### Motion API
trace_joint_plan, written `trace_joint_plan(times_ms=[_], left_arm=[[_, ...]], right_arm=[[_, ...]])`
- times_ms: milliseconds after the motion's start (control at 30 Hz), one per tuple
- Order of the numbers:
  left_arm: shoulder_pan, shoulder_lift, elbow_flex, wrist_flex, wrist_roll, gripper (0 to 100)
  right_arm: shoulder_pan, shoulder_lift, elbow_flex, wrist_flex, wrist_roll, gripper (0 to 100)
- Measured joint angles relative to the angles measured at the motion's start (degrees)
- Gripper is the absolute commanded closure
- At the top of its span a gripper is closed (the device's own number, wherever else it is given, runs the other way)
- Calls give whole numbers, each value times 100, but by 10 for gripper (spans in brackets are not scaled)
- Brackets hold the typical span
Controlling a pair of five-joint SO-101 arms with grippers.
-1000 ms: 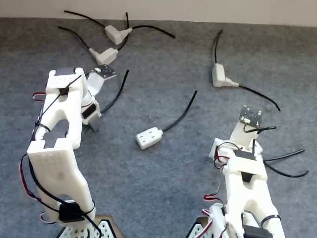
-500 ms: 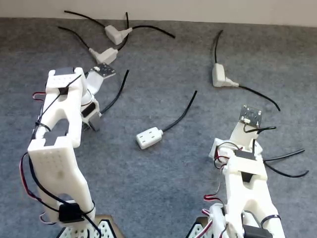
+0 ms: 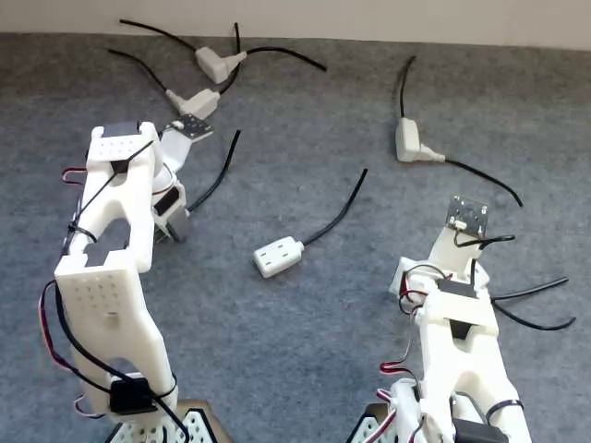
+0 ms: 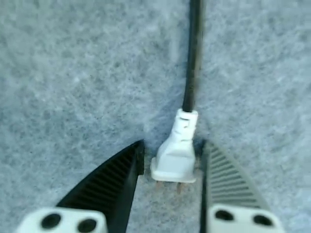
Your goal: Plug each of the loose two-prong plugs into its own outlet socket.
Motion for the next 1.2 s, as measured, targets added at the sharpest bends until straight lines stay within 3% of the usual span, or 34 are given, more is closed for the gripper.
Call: trace_joint_plan(times_ms=[600, 867, 1200], left_arm=[[255, 18, -35, 141, 26, 994], [510, -396, -1152, 730, 132, 994], [1626, -1925, -1512, 712, 2585, 994]], right_arm=[[0, 0, 0, 0, 0, 989], [0, 0, 0, 0, 0, 989], [0, 0, 0, 0, 0, 989]])
